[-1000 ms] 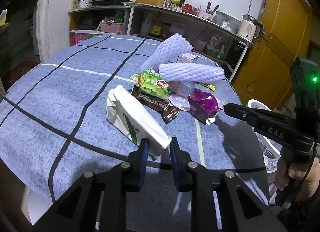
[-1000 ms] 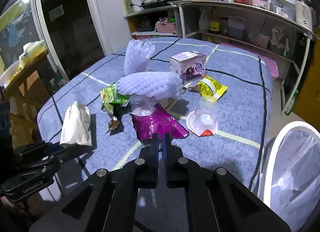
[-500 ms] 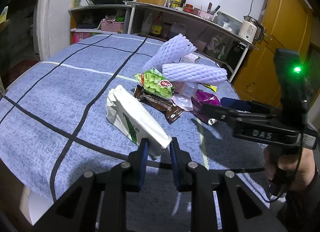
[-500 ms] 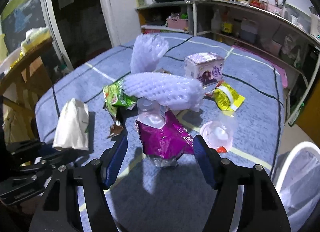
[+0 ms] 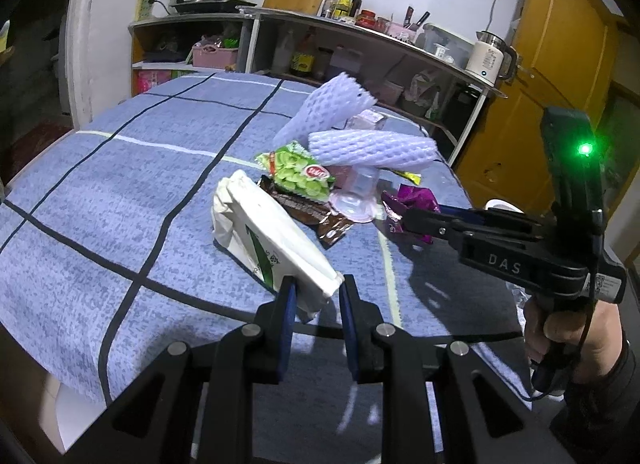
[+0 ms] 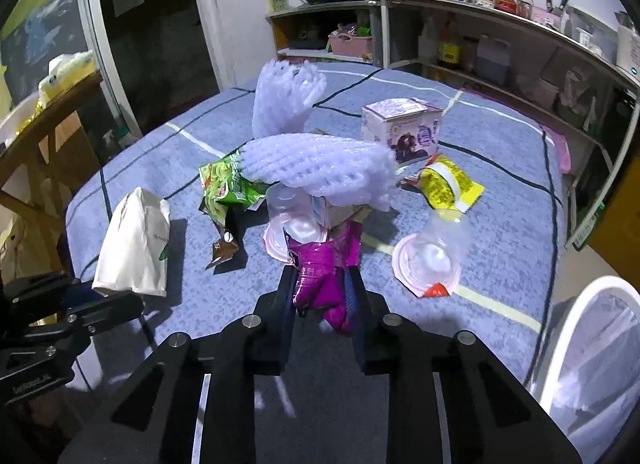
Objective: Collect trash
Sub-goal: 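Carry the purple wrapper to the bin and open the right gripper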
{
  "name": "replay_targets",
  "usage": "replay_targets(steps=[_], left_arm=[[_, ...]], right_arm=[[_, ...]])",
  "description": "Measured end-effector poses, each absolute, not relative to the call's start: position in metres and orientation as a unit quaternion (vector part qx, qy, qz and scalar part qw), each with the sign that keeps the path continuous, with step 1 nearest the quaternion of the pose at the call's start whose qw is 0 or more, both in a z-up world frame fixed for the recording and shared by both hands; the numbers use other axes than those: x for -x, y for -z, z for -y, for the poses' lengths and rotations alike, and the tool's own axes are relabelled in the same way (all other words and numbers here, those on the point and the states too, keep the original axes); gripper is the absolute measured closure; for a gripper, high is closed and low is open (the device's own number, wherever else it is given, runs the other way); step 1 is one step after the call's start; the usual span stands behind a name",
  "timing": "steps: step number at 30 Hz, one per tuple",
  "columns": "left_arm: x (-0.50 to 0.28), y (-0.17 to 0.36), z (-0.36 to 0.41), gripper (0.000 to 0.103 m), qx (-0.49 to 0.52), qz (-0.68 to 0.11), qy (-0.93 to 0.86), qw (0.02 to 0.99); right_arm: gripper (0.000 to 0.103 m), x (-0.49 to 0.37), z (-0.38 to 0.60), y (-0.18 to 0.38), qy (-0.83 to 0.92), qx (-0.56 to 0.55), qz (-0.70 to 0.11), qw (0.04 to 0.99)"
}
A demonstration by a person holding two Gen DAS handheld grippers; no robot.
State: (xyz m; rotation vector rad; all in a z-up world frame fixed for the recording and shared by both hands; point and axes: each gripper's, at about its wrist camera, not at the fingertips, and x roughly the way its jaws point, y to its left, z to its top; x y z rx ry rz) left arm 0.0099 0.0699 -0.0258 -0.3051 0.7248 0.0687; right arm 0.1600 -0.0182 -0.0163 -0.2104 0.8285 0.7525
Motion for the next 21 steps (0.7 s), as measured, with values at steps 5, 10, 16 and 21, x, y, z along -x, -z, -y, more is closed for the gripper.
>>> replay_targets(steps=[5,10,16,21], left_arm=[[-0.009,0.018,-0.060,0.080,0.140,-0.349,-0.014,0.926],[-0.017,0.011,-0.038,0.080,0.124,-0.348,0.022,0.929],[-0.041,0.005,0.001,0.080,0.101,-0.355,0.085,0.925],[-0.064,-0.003,0.041,0.080,0.075,-0.357,0.139,0.921]], right_arm=[[0.079,-0.148,0.041,0.005,-0.350,0.074,-0.383,0.852],[0.079,-0.137,0.074,-0.002,-0.328,0.049,-0.378,0.864],[0.079,-0.123,0.129,-0.008,-0.277,0.015,-0.375,0.885],[0.079,-0.120,0.180,-0.012,-0.223,-0.007,-0.374,0.900]])
